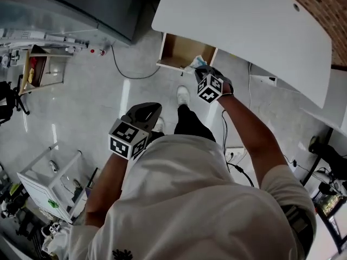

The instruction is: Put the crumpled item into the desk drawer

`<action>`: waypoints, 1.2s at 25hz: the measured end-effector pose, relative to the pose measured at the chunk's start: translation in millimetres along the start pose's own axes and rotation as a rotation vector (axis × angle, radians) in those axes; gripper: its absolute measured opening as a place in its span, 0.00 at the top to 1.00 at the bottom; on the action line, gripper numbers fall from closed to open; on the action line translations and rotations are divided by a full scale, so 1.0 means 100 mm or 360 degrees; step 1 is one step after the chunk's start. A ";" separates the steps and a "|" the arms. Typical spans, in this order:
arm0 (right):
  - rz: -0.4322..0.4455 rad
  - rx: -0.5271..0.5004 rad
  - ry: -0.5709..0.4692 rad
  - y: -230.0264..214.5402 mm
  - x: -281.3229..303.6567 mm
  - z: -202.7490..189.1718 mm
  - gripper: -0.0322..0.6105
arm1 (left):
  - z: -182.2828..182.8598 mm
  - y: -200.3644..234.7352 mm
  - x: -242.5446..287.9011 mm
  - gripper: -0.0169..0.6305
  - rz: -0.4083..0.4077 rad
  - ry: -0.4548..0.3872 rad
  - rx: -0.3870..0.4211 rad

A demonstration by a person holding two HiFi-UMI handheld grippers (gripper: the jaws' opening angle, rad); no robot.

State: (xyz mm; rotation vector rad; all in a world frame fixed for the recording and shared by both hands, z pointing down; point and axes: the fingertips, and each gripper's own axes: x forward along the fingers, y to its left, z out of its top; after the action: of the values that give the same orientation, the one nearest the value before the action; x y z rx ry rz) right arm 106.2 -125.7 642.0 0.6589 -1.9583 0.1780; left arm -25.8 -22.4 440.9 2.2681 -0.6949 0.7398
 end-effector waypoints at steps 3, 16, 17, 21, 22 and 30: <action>0.0020 -0.0029 0.0050 -0.20 0.35 -0.12 0.90 | 0.06 0.06 0.16 0.94 0.0027 0.0019 -0.0044; 0.0102 -0.0116 0.0261 -0.60 1.55 -0.55 0.90 | 0.13 0.45 0.62 0.94 0.0087 0.0070 -0.0208; 0.0109 -0.0122 0.0266 -0.61 1.60 -0.57 0.90 | 0.13 0.46 0.64 0.94 0.0091 0.0067 -0.0219; 0.0116 -0.0144 0.0300 -0.66 1.78 -0.63 0.90 | 0.08 0.47 0.69 0.94 0.0108 0.0081 -0.0271; 0.0120 -0.0157 0.0313 -0.65 1.83 -0.64 0.90 | 0.06 0.49 0.68 0.94 0.0114 0.0087 -0.0285; 0.0131 -0.0270 0.0417 -0.67 2.12 -0.66 0.90 | -0.04 0.69 0.66 0.94 0.0153 0.0089 -0.0338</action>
State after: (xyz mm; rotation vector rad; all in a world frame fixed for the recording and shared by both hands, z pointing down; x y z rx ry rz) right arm 122.0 -234.2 846.7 0.4220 -1.7266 0.1394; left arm -25.1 -82.8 514.9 2.0261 -0.8203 0.7347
